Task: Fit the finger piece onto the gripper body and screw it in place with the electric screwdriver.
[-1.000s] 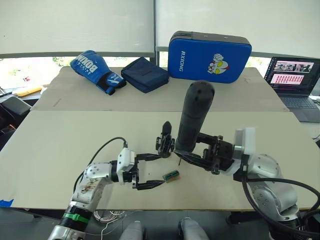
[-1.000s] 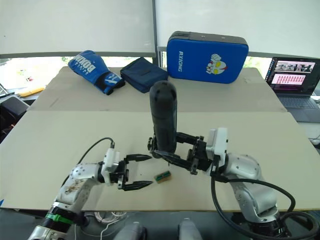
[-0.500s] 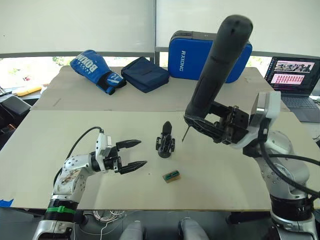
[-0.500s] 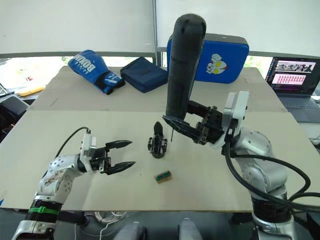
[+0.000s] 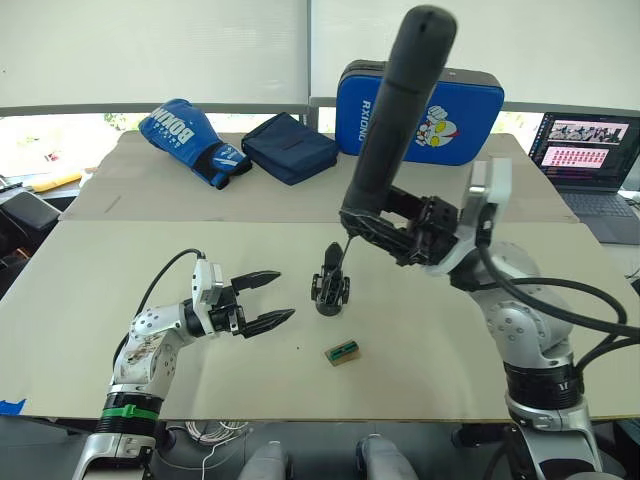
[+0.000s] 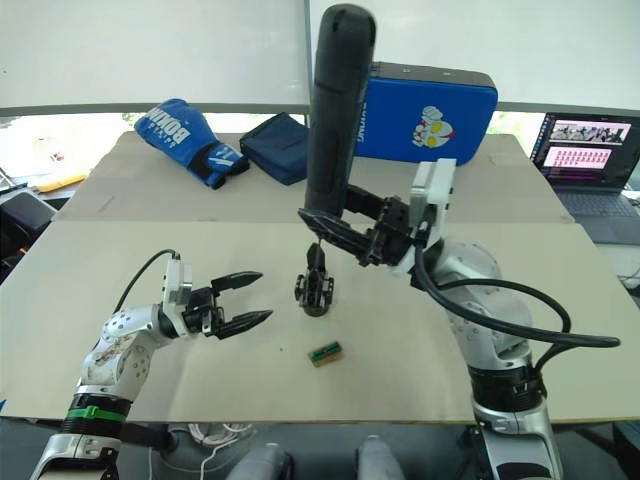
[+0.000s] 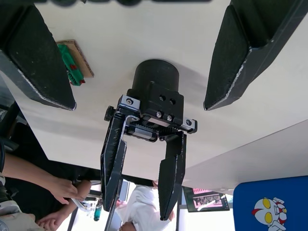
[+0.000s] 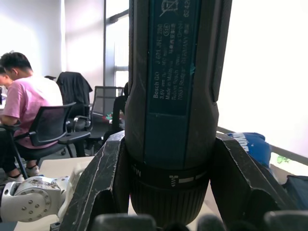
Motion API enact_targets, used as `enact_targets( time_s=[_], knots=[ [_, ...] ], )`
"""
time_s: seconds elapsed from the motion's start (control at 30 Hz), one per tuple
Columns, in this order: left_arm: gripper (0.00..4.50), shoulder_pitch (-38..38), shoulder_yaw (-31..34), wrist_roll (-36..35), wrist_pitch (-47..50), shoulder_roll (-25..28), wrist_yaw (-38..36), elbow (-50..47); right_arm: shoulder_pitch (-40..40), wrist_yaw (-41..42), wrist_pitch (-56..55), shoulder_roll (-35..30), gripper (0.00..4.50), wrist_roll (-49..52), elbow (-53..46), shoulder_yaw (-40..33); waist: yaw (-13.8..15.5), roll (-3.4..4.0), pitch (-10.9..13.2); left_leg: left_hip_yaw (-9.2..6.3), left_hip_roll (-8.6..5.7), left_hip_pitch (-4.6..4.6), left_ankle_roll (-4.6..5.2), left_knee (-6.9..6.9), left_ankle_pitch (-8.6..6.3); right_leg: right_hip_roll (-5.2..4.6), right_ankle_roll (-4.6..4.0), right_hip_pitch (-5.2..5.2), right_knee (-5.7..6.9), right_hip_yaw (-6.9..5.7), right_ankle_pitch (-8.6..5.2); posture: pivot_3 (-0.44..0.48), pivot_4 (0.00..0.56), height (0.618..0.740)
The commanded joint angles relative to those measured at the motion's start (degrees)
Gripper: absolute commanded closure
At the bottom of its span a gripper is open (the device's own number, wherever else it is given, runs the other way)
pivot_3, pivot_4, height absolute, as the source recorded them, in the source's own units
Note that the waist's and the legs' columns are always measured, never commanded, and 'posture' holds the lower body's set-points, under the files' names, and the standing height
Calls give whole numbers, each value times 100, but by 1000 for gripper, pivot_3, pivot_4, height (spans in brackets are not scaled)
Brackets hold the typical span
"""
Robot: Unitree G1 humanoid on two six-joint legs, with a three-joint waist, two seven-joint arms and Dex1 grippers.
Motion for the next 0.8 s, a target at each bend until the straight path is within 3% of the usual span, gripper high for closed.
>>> enact_targets(
  time_s=[0.03, 0.8],
  knots=[
    [0, -47, 53, -73, 46, 1, 6, -158, -209, 57, -181, 101, 2578, -69, -22, -57, 0, 0, 0, 0, -1, 0, 0, 0, 0, -1, 0, 0, 0, 0, 0, 0, 150, 740],
    [0, -91, -238, 244, -57, -193, 109, -205, -432, 521, -253, 648, 2578, -686, 736, 167, -13, 1, 1, -2, -1, 0, 0, -1, 0, 0, -2, -3, 2, -1, 1, 0, 150, 740]
  ],
)
